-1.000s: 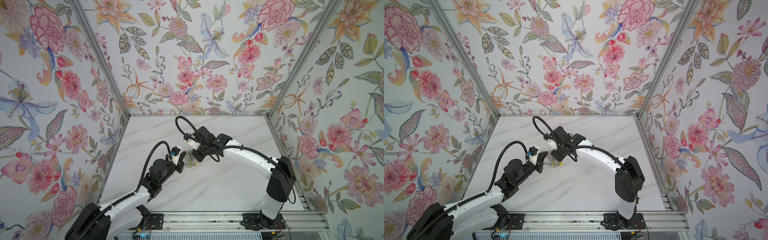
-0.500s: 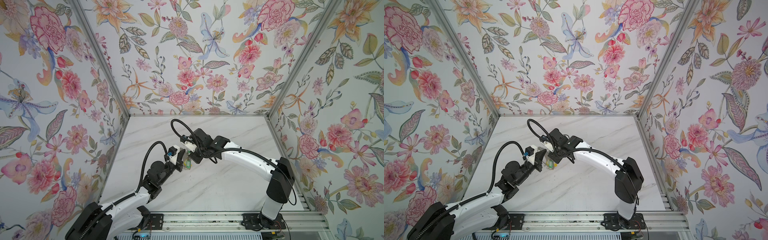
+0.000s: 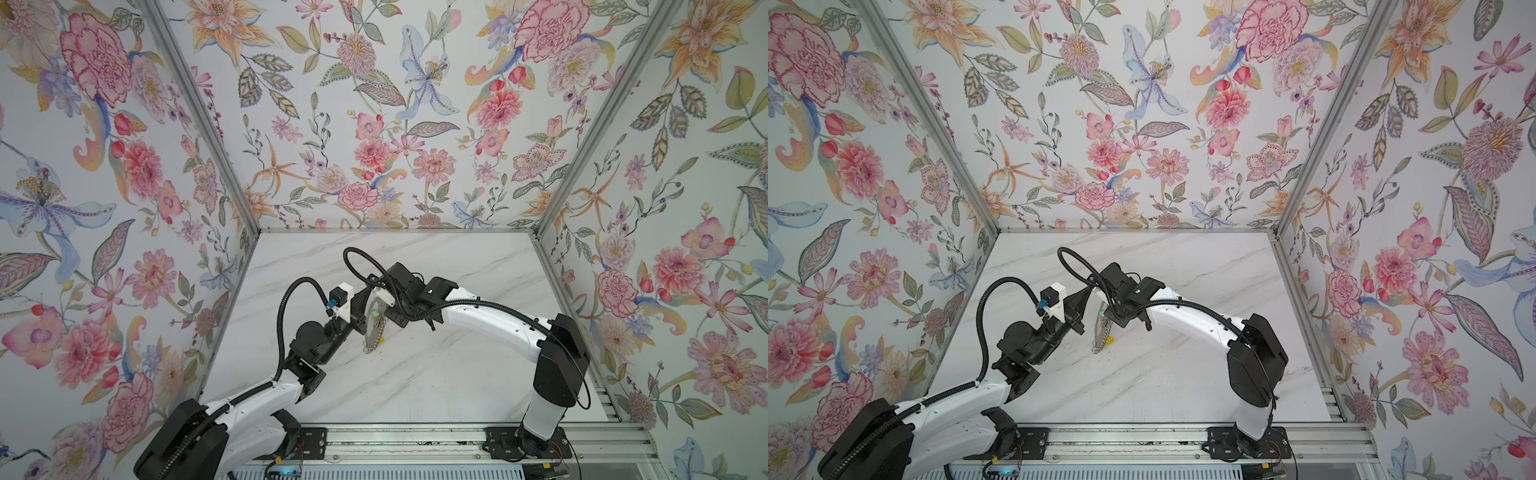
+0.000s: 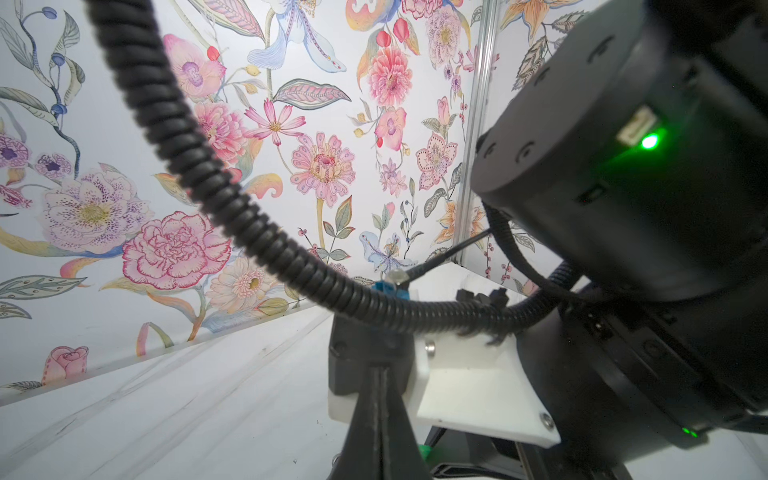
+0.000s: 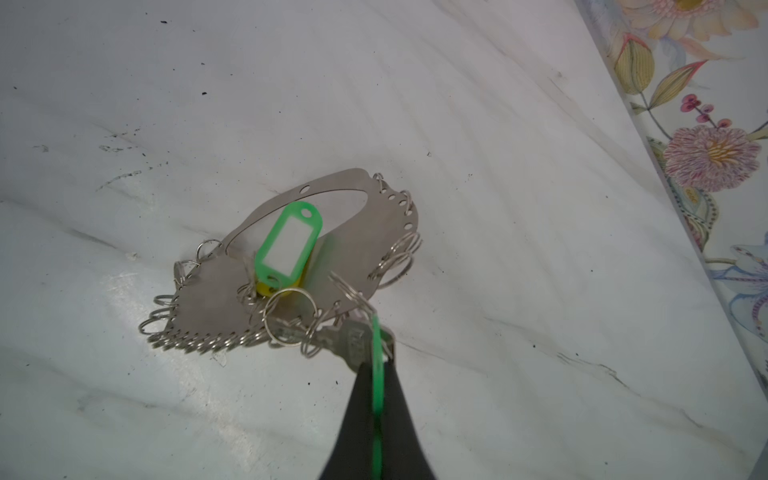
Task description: Remove the keys from the keyring
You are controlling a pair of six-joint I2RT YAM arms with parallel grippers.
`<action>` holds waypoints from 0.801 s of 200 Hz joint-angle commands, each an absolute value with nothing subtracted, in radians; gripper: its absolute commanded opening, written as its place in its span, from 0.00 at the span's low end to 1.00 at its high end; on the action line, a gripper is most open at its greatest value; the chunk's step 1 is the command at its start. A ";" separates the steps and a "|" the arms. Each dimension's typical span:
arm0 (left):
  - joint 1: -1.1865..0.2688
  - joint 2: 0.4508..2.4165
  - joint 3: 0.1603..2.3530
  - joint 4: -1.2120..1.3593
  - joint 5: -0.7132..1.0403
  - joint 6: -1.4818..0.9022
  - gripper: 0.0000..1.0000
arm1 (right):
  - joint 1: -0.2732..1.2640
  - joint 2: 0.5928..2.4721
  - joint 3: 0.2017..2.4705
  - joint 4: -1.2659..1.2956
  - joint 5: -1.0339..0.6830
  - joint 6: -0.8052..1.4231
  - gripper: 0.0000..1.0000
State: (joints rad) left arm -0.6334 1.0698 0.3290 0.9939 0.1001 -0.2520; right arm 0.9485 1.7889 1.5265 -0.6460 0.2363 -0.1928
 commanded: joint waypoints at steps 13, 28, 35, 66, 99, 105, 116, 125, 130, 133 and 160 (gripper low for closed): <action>-0.629 1.055 0.346 1.000 0.076 -0.254 0.00 | 0.934 1.746 1.497 -0.612 0.225 -0.212 0.01; -0.626 1.038 0.330 0.975 0.074 -0.245 0.00 | 0.927 1.708 1.463 -0.578 0.217 -0.210 0.01; -0.626 1.030 0.323 0.962 0.078 -0.239 0.00 | 0.922 1.694 1.451 -0.570 0.211 -0.212 0.01; -0.624 1.000 0.307 0.877 0.080 -0.217 0.07 | 0.910 1.654 1.433 -0.533 0.188 -0.222 0.01; -0.621 1.009 0.312 0.804 0.131 -0.189 0.26 | 0.910 1.634 1.433 -0.511 0.164 -0.228 0.01; -0.620 1.021 0.316 0.800 0.142 -0.184 0.29 | 0.912 1.630 1.433 -0.509 0.159 -0.227 0.01; -0.617 1.046 0.321 0.803 0.171 -0.176 0.32 | 0.913 1.625 1.434 -0.506 0.153 -0.230 0.01; -0.616 1.069 0.330 0.802 0.190 -0.169 0.36 | 0.915 1.619 1.434 -0.506 0.148 -0.230 0.01; -0.615 1.082 0.336 0.805 0.202 -0.165 0.37 | 0.914 1.617 1.436 -0.506 0.147 -0.230 0.01; -0.614 1.090 0.338 0.806 0.208 -0.163 0.38 | 0.914 1.616 1.436 -0.506 0.146 -0.230 0.01; -0.602 1.165 0.372 0.818 0.270 -0.151 0.41 | 0.921 1.603 1.433 -0.502 0.139 -0.230 0.01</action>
State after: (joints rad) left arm -0.6197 1.1137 0.3241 0.8124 0.1837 -0.1806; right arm 0.9138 1.6539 1.4307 -0.5438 0.1631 -0.2138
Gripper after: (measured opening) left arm 0.407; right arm 0.051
